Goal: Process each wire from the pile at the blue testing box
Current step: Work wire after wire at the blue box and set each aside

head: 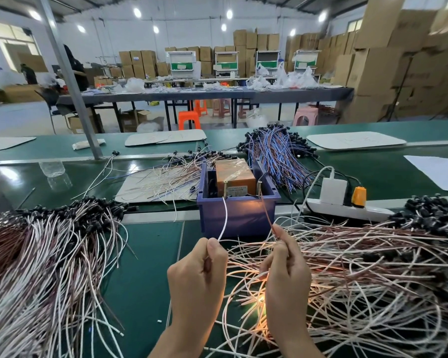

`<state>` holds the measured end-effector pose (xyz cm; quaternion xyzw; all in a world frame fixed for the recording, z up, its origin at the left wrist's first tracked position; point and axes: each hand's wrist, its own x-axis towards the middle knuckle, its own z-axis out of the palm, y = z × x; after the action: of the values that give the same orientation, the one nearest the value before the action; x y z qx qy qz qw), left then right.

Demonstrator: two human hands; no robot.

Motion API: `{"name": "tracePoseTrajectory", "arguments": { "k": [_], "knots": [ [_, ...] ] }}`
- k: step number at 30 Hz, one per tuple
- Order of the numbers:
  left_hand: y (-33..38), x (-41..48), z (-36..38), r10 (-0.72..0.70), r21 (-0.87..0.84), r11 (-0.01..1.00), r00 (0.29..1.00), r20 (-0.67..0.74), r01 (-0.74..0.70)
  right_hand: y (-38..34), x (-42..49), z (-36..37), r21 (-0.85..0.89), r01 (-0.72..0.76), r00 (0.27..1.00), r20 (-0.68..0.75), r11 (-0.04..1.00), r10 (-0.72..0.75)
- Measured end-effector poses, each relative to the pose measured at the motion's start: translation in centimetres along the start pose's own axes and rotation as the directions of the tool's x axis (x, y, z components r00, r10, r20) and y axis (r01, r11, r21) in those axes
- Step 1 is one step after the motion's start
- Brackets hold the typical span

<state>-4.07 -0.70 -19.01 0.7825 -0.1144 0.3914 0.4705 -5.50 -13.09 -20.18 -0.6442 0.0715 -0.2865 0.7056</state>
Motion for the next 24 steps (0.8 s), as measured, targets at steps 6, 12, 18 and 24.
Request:
{"name": "tracePoseTrajectory", "arguments": {
  "k": [6, 12, 18, 24],
  "knots": [
    [-0.1, 1.2, -0.7, -0.315, -0.372, 0.892, 0.944, -0.101, 0.258, 0.4, 0.0, 0.0, -0.129, 0.091, 0.995, 0.043, 0.987, -0.086],
    [-2.0, 2.6, -1.6, -0.503, -0.454, 0.797, 0.854, -0.134, 0.398, -1.9, -1.1, 0.0, -0.495, 0.714, 0.699, 0.463, 0.496, -0.545],
    [-3.9, 2.3, -0.8, -0.602, -0.309, 0.734, 0.790, 0.113, 0.604, -6.6, 4.6, -4.4, -0.623, 0.781, 0.511, 0.602, 0.040, -0.614],
    [-4.3, 1.6, 0.0, -0.564, -0.194, 0.781, 0.804, 0.188, 0.594, -10.5, 13.5, -14.3, -0.826, 0.554, 0.724, 0.540, -0.105, -0.429]
  ]
}}
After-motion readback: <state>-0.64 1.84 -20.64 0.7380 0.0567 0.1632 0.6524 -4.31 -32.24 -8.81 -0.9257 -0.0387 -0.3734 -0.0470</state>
